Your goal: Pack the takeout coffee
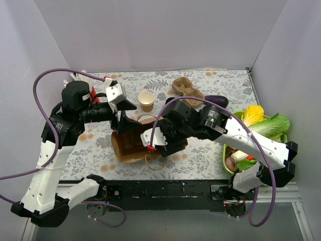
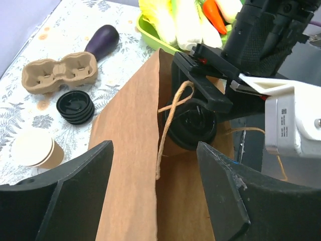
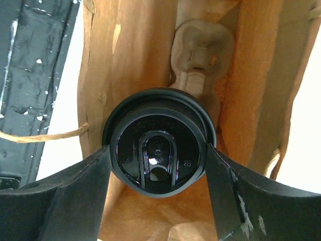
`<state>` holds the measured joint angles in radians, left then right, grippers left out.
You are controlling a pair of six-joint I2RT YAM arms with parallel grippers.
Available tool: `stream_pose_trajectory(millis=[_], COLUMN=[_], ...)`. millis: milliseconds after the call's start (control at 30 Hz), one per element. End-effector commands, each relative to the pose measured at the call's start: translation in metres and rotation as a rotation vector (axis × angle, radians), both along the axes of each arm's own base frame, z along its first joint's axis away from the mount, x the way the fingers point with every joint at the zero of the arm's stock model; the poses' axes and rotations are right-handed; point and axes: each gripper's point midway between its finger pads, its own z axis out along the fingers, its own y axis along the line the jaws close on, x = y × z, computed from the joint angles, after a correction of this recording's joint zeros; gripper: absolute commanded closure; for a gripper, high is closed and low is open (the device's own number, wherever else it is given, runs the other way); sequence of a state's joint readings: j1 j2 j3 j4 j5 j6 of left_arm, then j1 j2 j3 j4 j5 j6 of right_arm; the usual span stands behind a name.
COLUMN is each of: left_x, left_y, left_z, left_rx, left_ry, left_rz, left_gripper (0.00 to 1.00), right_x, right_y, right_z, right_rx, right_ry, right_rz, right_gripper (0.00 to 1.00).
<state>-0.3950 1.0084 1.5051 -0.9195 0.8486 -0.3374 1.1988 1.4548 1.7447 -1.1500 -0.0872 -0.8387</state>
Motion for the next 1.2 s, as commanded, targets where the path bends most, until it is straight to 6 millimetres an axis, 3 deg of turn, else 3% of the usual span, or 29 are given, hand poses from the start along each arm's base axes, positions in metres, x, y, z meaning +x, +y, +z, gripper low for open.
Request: stream_pose_trajectory(millis=[0,33,133,167,233,433,567,733,800,867,967,1000,1067,1100,1167], left_x=[0.006,0.013,0.059,0.077,0.093,0.095,0.082,0.034,0.031,0.032,0.021,0.017,0.022,0.039,0.062], left_y=[0.004,0.005,0.024,0.037,0.047,0.051,0.043,0.011,0.012,0.013,0.017,0.021,0.026,0.032,0.043], left_z=[0.024,0.038,0.039,0.030,0.008,-0.058,-0.063,-0.002,0.018,0.023,0.053,0.072,0.083,0.082,0.065], left_rx=[-0.038,-0.087,-0.126,-0.111,-0.087,-0.015,-0.072,-0.199,-0.211,-0.173,-0.166,-0.179,-0.178,-0.164,-0.129], left_ry=[-0.054,-0.071,-0.072,-0.055,-0.014,0.128,0.177,0.073,0.017,-0.023,-0.147,-0.204,-0.236,-0.231,-0.169], left_rz=[0.069,0.120,0.402,0.524,0.620,0.649,0.586,0.254,0.239,0.221,0.194,0.202,0.244,0.325,0.448], left_gripper=[0.33,0.33,0.29,0.28,0.28,0.28,0.28,0.24,0.22,0.21,0.20,0.20,0.19,0.17,0.18], right_x=[0.017,0.025,0.034,0.035,0.036,0.034,0.031,0.028,0.029,0.030,0.031,0.031,0.031,0.031,0.033], right_y=[0.006,0.005,0.009,0.009,0.007,0.003,0.004,-0.006,-0.006,-0.005,-0.008,-0.009,-0.013,-0.015,-0.020], right_z=[0.022,0.023,0.028,0.027,0.026,0.024,0.018,0.005,0.005,0.001,-0.004,-0.006,-0.007,-0.007,-0.006], right_rx=[0.097,0.093,0.120,0.115,0.108,0.113,0.083,0.044,0.047,0.036,0.018,0.013,0.012,0.010,0.002], right_ry=[-0.120,-0.153,-0.193,-0.202,-0.221,-0.256,-0.262,-0.262,-0.270,-0.268,-0.265,-0.262,-0.263,-0.263,-0.272], right_rz=[-0.031,-0.069,-0.098,-0.099,-0.099,-0.059,-0.010,0.007,0.005,0.003,-0.010,-0.013,-0.028,-0.033,-0.055], right_gripper=[0.99,0.99,0.99,0.99,0.99,0.99,0.99,0.99,0.99,0.99,0.99,0.99,0.99,0.99,0.99])
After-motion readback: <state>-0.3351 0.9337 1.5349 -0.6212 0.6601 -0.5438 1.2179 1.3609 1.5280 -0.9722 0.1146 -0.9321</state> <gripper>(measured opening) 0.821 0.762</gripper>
